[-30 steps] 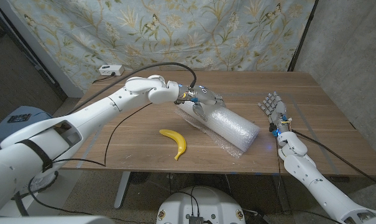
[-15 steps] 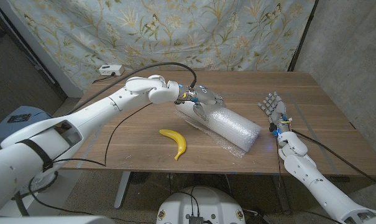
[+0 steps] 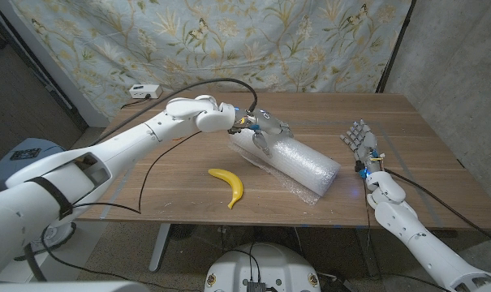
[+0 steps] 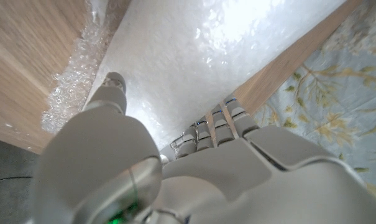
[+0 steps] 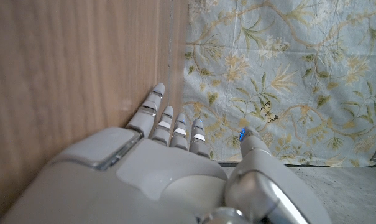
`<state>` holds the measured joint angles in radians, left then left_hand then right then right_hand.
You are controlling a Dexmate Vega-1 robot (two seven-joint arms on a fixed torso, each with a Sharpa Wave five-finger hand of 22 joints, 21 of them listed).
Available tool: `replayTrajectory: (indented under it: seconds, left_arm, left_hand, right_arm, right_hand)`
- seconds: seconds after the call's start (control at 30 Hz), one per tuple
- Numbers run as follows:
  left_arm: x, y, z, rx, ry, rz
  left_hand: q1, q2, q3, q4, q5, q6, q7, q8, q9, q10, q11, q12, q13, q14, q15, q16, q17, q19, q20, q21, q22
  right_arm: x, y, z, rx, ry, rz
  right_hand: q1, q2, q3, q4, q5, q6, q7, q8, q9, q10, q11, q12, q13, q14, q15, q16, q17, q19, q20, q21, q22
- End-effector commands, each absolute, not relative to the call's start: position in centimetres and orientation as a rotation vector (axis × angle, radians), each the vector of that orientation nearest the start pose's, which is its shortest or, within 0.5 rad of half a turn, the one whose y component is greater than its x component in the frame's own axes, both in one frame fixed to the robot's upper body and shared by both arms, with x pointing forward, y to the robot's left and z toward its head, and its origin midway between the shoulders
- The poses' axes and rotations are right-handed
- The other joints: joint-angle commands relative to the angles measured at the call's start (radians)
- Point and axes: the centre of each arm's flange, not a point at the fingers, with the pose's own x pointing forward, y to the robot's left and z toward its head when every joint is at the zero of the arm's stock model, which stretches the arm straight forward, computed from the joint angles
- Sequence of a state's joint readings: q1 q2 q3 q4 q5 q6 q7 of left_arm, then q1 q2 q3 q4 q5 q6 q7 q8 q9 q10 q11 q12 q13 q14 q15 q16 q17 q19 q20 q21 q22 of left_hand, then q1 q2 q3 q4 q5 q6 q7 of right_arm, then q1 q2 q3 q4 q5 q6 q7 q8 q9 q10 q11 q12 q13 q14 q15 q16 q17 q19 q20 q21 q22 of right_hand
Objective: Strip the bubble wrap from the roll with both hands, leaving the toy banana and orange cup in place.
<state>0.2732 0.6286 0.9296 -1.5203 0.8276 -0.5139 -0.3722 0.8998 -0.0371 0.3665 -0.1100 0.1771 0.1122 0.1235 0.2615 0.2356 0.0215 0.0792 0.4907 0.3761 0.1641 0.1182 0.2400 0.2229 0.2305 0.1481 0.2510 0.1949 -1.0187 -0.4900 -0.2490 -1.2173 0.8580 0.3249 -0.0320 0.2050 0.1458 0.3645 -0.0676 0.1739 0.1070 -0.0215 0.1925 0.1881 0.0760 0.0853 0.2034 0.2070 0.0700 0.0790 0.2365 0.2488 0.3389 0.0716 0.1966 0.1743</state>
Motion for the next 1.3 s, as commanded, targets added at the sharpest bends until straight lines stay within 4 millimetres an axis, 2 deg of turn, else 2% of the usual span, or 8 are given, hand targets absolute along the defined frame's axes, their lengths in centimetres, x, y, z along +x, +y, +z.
replayTrajectory:
  seconds: [0.03,0.2,0.57,1.07,1.3]
  left_arm:
    - [62.7,6.7,7.4,2.172,-0.766,-0.673]
    - [62.9,6.6,7.1,2.174,-0.768,-0.685]
    - [63.1,6.5,6.7,2.184,-0.778,-0.694]
    - [63.4,6.3,6.5,2.208,-0.779,-0.690]
    - [63.6,6.1,6.2,2.221,-0.771,-0.681]
  left_hand:
    - [-0.001,0.003,0.001,-0.008,0.006,0.006,0.005,0.001,0.001,0.004,0.005,-0.006,0.001,0.003,0.002,-0.003,0.001,-0.003,-0.002,-0.006,0.003]
    - [0.000,0.004,0.002,-0.010,0.006,0.010,0.004,0.002,0.001,0.005,0.004,-0.008,0.000,0.004,0.001,-0.004,-0.001,-0.003,-0.001,-0.006,0.003]
    - [0.000,0.006,0.004,-0.012,0.006,0.015,0.006,0.002,0.000,0.008,0.007,-0.011,-0.004,0.006,0.001,-0.006,-0.004,-0.002,0.000,-0.006,0.003]
    - [-0.002,0.008,0.006,-0.015,0.006,0.018,0.006,0.001,0.000,0.001,0.012,-0.020,-0.008,0.006,0.005,-0.010,-0.008,-0.005,0.002,-0.008,0.003]
    - [-0.002,0.009,0.007,-0.017,0.005,0.021,0.006,0.000,-0.001,0.003,0.008,-0.022,-0.009,0.007,0.007,-0.012,-0.009,-0.005,0.003,-0.009,0.002]
  right_arm:
    - [62.8,-36.5,-11.3,0.197,-0.412,-0.001]
    - [62.4,-36.2,-9.7,0.169,-0.437,0.006]
    - [62.1,-35.0,-8.0,0.141,-0.463,0.024]
    - [59.6,-34.1,-3.8,0.083,-0.560,0.031]
    - [59.2,-33.8,-3.0,0.064,-0.581,0.035]
  right_hand:
    - [-0.005,0.005,0.007,0.003,0.006,0.003,-0.004,0.005,0.005,0.003,-0.001,0.006,0.003,0.003,0.003,0.003,0.002,0.004,0.001,0.007,0.005]
    - [-0.004,0.005,0.008,0.003,0.006,0.003,-0.004,0.005,0.005,0.003,-0.001,0.006,0.003,0.003,0.002,0.003,0.002,0.004,0.002,0.007,0.005]
    - [-0.004,0.004,0.008,0.003,0.006,0.004,-0.005,0.005,0.005,0.004,-0.001,0.006,0.004,0.002,0.004,0.003,0.002,0.003,0.003,0.007,0.005]
    - [-0.002,0.005,0.010,0.001,0.007,0.007,-0.002,0.006,0.004,0.006,-0.001,0.007,0.004,0.002,0.007,0.003,0.002,0.002,0.004,0.007,0.005]
    - [0.000,0.005,0.011,0.000,0.007,0.008,-0.002,0.006,0.004,0.008,0.000,0.007,0.004,0.002,0.008,0.003,0.002,0.002,0.006,0.007,0.005]
